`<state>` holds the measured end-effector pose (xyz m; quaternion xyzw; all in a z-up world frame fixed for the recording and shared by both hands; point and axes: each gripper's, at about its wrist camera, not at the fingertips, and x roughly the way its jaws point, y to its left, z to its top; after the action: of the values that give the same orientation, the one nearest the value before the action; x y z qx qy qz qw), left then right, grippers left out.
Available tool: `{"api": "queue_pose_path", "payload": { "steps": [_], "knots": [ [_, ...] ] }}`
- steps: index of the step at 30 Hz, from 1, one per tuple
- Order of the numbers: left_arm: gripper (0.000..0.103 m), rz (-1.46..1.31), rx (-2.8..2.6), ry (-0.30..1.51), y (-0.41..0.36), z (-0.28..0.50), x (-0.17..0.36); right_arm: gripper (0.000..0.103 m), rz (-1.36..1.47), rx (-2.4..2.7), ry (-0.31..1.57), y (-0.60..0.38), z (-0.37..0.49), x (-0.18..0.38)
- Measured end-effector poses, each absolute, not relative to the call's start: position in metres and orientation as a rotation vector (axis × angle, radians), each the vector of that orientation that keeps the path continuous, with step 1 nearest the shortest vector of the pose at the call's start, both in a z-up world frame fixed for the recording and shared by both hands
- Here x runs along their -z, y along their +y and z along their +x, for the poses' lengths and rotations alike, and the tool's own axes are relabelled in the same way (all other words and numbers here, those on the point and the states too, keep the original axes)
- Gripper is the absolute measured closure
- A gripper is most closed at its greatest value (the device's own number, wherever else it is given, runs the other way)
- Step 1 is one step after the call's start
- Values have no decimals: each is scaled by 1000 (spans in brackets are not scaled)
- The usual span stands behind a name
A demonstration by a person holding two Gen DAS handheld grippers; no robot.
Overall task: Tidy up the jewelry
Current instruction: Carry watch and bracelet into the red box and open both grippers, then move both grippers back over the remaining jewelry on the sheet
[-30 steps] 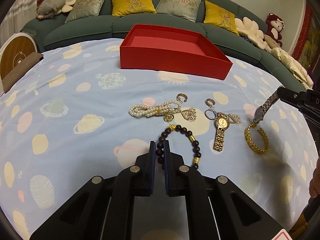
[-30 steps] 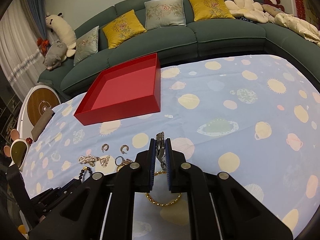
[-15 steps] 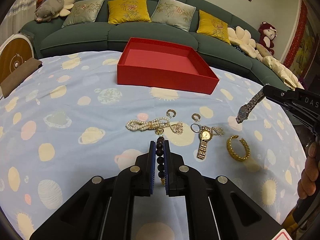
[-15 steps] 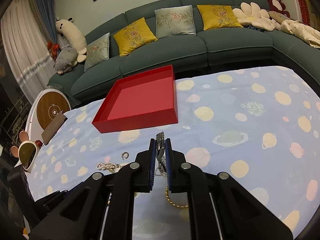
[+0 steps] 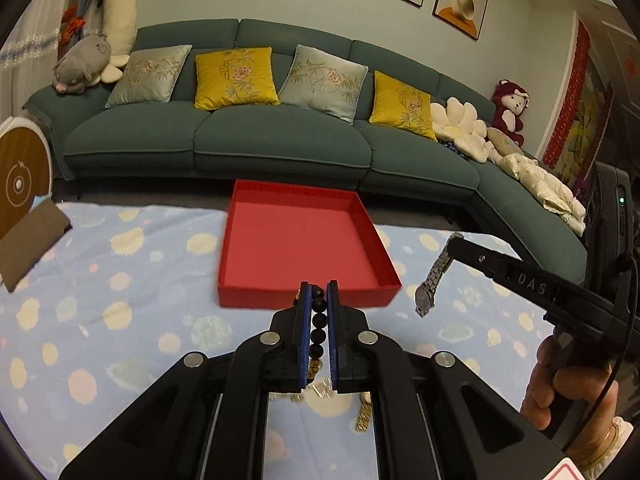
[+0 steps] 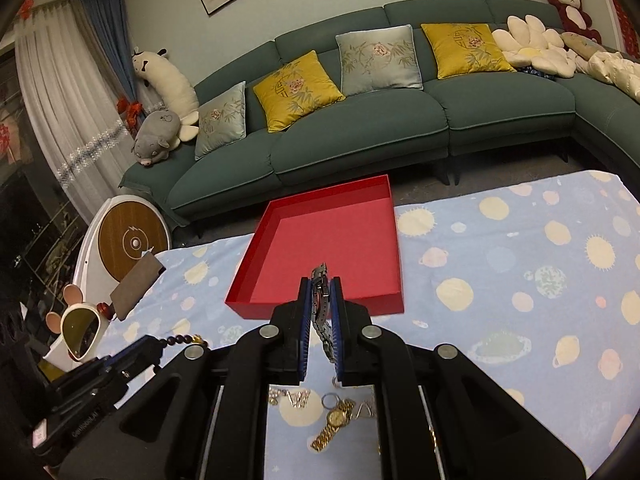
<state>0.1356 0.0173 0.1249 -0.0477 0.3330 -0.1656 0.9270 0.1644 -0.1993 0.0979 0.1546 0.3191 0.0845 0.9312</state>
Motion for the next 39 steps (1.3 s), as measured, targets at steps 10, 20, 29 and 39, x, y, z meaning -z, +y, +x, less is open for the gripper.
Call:
{"api": "queue_pose_path", "payload": {
  "steps": [10,20,29,39],
  "knots": [
    [98,-56,334,714,-5,284,-118,94,365,-225,731,-181,305,-93],
    [98,-78,263,781,-19,402,-60,94,340,-298,799,-166,415,-44],
    [91,-26,114,875,-4,422,-16,92,199,-134,902,-188,434,-8],
    [46,-130,72,831,36,375,-32,72,248,-132,821,-225,354,-13]
  ]
}}
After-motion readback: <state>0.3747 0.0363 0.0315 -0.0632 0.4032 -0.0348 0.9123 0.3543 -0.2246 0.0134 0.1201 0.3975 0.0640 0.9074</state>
